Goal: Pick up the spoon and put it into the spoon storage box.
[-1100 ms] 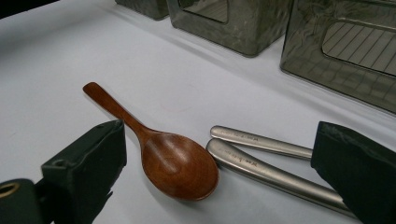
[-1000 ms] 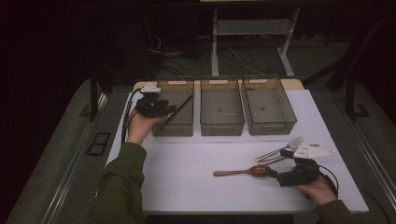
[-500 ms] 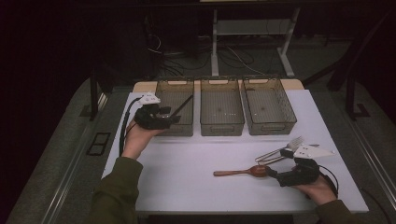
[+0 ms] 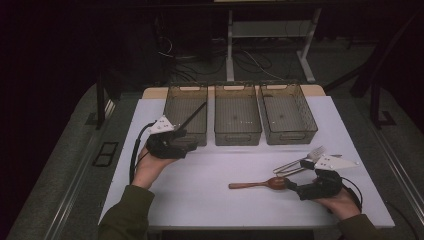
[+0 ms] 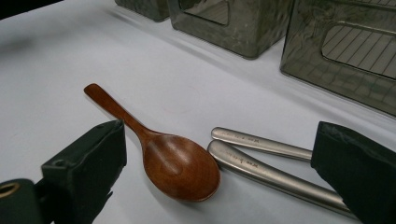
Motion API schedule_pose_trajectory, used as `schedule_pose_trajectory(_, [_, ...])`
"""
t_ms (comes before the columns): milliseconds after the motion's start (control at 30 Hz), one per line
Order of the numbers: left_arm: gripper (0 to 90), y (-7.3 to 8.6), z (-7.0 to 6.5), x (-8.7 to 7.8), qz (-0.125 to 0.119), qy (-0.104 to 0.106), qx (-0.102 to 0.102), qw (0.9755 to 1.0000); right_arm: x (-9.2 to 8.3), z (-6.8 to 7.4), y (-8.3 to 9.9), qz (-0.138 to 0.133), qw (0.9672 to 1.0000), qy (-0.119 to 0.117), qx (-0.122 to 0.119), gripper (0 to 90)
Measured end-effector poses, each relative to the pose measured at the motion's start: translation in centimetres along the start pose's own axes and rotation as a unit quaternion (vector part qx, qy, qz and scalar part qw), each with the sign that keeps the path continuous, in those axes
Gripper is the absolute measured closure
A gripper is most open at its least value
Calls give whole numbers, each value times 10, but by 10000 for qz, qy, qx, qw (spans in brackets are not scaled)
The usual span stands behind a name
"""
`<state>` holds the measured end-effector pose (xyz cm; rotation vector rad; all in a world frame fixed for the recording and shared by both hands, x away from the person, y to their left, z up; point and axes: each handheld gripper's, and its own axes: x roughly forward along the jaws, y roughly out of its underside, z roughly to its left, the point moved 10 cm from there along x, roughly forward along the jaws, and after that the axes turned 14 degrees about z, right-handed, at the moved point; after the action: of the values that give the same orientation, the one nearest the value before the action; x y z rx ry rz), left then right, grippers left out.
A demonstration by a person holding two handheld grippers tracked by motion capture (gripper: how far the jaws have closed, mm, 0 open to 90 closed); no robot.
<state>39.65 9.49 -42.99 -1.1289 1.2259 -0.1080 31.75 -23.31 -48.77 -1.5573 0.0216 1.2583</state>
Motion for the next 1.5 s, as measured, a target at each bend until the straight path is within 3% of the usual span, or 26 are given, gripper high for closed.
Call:
schedule_pose_trajectory(133, [241,12,-13,5,12,131,184,9997,0,0,0,5,10000,-13,19,29])
schedule_pose_trajectory(467, [149,37,-38,10,-50,336,313,9989,0,1,-1,9,10000,-39,-9,29])
schedule_pose_trajectory(867, [35,65,-49,7,14,296,95,9995,-3,2,-2,55,9999,-149,12,29])
schedule_pose_trajectory(1000, [3,69,-51,7,35,333,-22,9994,-5,2,-2,114,9996,-247,51,29])
schedule_pose_trajectory(1167, [0,72,-57,8,100,426,-6,9990,-5,2,-4,228,9994,-276,-8,29])
schedule_pose_trajectory(1500, [0,75,-55,9,187,346,-80,9992,2,1,-12,293,9989,-357,-21,30])
